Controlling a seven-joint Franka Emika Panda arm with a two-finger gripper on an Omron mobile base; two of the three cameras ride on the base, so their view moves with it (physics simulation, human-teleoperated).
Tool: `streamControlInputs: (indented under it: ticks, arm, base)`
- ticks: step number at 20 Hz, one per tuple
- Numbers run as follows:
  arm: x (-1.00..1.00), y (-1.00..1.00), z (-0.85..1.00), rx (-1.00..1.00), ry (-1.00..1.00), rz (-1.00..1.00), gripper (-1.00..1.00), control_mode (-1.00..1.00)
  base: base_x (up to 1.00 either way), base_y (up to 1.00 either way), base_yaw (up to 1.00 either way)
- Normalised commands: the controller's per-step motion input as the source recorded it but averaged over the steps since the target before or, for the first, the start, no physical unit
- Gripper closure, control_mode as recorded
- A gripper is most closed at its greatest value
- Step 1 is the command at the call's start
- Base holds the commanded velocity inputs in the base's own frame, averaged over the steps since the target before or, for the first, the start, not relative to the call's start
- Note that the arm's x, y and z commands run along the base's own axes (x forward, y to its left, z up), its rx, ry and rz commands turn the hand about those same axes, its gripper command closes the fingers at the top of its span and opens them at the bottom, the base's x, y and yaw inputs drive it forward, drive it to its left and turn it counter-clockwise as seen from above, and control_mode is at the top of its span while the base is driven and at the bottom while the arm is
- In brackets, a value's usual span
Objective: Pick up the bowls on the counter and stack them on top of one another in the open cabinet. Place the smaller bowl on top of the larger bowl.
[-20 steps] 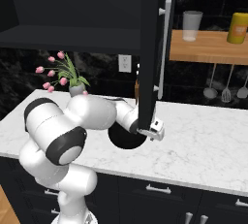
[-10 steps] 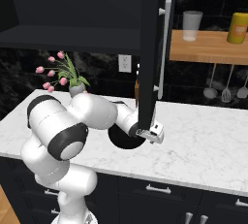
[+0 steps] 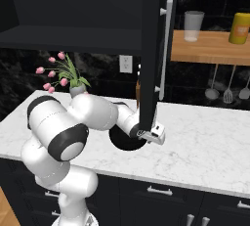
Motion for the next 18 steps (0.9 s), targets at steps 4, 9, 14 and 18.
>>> streamControlInputs:
  ticks: [4,9,14,18]
  arm:
    - [0.00,0.00,0.00,0.00,0.00,0.00,1.00,-1.00]
    - [0.00,0.00,0.06,-0.01,0.00,0.00,1.00,-1.00]
    - [-0.15,0.00,0.17,-0.02,0.01,0.00,1.00,-1.00]
    - [-0.60,0.00,0.27,0.00,-0.10,0.00,1.00,-1.00]
  base:
    - [0.00,0.00,0.00]
    - [0.00,0.00,0.00]
    - [0.00,0.00,0.00]
    - [0.00,0.00,0.00]
